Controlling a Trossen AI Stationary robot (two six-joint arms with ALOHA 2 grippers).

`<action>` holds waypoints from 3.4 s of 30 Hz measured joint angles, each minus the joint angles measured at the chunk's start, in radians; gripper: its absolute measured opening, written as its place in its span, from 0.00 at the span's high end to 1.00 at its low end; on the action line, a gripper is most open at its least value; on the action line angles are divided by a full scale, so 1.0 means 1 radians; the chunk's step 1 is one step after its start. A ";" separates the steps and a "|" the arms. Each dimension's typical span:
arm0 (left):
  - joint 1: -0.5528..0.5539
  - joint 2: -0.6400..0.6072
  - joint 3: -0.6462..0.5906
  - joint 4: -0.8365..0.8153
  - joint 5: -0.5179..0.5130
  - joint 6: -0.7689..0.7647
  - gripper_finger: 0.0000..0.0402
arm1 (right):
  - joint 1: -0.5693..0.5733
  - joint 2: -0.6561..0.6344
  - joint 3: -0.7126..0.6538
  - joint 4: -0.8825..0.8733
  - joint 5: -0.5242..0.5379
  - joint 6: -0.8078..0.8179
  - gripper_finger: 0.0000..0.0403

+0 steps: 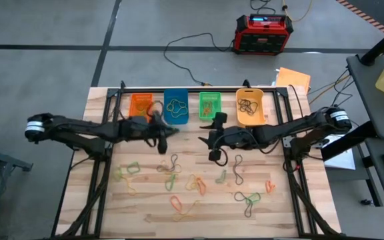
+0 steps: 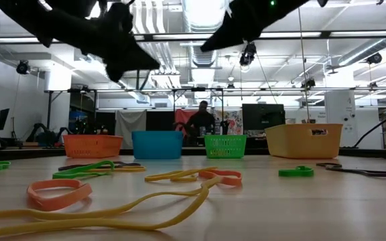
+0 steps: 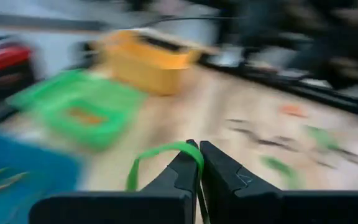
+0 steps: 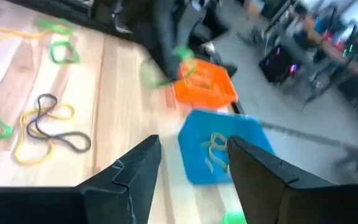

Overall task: Sort rubber bands into baskets
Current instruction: Put the green rubber band into the orange bin, then put the purple rubber band into the light orange bin

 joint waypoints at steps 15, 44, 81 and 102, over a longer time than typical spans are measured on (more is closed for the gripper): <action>0.503 0.065 0.302 -0.963 -0.229 -0.053 1.00 | -0.092 0.035 -0.013 -0.072 -0.010 0.086 0.54; 0.637 0.385 0.389 -1.029 -0.234 0.055 0.79 | -0.104 0.035 -0.021 -0.077 -0.012 0.093 0.53; -0.398 0.221 0.374 -0.928 -0.023 -0.097 0.68 | -0.103 0.015 -0.046 -0.218 -0.090 0.148 0.53; -0.457 0.409 0.355 -0.903 -0.112 -0.206 0.68 | -0.101 -0.218 -0.246 -0.167 -0.193 0.233 0.53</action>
